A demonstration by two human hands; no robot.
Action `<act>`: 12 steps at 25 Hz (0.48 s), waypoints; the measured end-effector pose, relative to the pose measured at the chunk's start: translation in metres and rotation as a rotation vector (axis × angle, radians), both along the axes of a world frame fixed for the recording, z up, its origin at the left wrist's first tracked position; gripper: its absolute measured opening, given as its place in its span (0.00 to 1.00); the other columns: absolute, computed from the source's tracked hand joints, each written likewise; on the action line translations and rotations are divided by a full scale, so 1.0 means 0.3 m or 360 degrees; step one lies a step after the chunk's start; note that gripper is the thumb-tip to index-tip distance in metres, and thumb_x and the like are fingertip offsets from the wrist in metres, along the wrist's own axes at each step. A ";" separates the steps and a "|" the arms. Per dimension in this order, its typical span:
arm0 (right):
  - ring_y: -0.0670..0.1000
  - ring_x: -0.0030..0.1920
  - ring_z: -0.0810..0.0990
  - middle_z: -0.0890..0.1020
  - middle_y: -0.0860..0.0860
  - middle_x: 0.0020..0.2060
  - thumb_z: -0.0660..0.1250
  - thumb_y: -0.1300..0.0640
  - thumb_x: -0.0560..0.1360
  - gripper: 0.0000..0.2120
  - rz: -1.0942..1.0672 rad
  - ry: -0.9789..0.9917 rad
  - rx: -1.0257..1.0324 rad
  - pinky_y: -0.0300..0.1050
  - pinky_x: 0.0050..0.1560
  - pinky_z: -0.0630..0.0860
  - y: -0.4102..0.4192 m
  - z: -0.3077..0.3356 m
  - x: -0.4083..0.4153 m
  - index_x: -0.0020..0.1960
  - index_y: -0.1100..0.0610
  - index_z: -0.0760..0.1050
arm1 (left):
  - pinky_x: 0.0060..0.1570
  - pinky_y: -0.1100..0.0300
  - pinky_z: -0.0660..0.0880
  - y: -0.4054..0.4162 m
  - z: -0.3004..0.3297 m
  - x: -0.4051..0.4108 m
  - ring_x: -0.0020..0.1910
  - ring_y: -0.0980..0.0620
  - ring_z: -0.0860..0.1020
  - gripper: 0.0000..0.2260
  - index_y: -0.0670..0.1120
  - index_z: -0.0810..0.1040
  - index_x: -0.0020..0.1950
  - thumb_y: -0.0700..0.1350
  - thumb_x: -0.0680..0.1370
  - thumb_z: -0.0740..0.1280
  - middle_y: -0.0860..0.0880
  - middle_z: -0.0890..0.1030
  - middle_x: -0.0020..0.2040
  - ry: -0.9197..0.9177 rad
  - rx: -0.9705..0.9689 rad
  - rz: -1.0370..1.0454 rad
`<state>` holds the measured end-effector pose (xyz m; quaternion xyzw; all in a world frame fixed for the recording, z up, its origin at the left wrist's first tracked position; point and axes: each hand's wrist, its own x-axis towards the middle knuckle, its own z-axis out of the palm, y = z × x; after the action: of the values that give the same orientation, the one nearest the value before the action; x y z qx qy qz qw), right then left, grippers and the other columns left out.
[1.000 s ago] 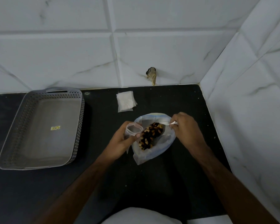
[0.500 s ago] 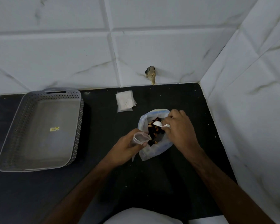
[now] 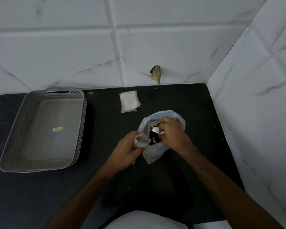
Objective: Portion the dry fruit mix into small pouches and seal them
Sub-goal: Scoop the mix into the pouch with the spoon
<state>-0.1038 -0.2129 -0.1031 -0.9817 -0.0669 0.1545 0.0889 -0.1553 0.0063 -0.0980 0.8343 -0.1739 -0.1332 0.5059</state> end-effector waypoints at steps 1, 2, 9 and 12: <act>0.52 0.58 0.78 0.80 0.51 0.55 0.68 0.56 0.78 0.08 -0.0038 0.0096 0.0051 0.46 0.60 0.73 -0.003 0.004 0.009 0.56 0.55 0.81 | 0.49 0.65 0.77 0.001 0.001 -0.001 0.52 0.56 0.79 0.07 0.49 0.78 0.58 0.43 0.80 0.70 0.54 0.79 0.52 0.0003 0.0001 0.0004; 0.53 0.58 0.78 0.81 0.52 0.54 0.69 0.56 0.77 0.08 -0.0075 0.0146 0.0107 0.48 0.61 0.74 -0.006 0.006 0.013 0.55 0.55 0.82 | 0.49 0.66 0.77 0.001 0.003 -0.003 0.52 0.57 0.79 0.08 0.49 0.78 0.58 0.43 0.80 0.71 0.54 0.79 0.53 0.0006 -0.0003 0.0010; 0.49 0.60 0.77 0.81 0.50 0.57 0.71 0.56 0.77 0.10 -0.0163 -0.0117 0.0184 0.49 0.68 0.72 -0.023 -0.007 -0.040 0.57 0.56 0.81 | 0.49 0.64 0.77 0.001 0.010 -0.015 0.53 0.56 0.79 0.11 0.48 0.78 0.59 0.50 0.79 0.70 0.53 0.78 0.54 -0.0014 -0.0015 -0.0004; 0.49 0.59 0.77 0.81 0.49 0.54 0.70 0.56 0.77 0.08 -0.0125 -0.0128 0.0104 0.46 0.65 0.71 -0.036 -0.020 -0.045 0.54 0.55 0.82 | 0.50 0.64 0.76 -0.003 0.016 -0.015 0.54 0.54 0.79 0.13 0.47 0.78 0.60 0.51 0.78 0.70 0.53 0.78 0.55 -0.0090 -0.0037 0.0006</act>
<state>-0.1174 -0.2237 -0.1091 -0.9856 -0.0368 0.1090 0.1241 -0.1600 0.0054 -0.0933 0.8321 -0.1883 -0.1065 0.5106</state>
